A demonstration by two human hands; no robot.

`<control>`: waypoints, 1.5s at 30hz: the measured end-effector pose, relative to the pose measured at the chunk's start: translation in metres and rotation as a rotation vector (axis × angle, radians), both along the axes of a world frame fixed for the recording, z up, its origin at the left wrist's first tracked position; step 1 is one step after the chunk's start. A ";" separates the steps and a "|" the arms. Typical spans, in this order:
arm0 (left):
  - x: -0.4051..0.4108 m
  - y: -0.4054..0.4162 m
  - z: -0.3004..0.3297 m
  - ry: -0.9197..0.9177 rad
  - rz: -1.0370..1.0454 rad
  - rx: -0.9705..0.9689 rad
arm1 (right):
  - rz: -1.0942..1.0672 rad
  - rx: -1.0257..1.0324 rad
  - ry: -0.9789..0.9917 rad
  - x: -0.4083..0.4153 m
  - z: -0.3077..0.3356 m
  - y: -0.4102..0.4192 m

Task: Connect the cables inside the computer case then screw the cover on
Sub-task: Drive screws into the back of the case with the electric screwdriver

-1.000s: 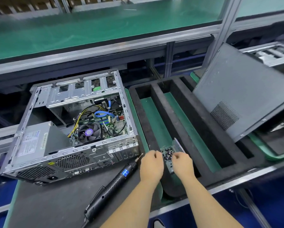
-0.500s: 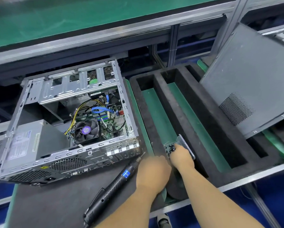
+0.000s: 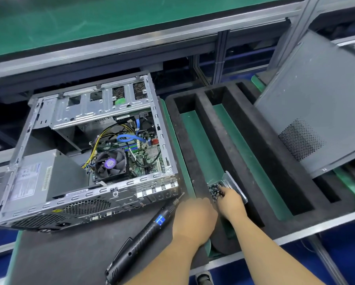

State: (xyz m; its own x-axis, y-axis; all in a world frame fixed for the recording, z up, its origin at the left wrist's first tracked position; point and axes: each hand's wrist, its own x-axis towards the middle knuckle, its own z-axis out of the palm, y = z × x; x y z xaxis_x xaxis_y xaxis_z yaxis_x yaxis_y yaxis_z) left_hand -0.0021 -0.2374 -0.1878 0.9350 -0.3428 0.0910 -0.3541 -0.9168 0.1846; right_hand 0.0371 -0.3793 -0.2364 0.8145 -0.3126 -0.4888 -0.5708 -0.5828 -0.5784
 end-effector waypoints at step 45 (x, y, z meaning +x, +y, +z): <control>-0.001 0.000 0.001 -0.007 -0.004 -0.029 | 0.051 -0.156 -0.004 0.007 -0.005 0.001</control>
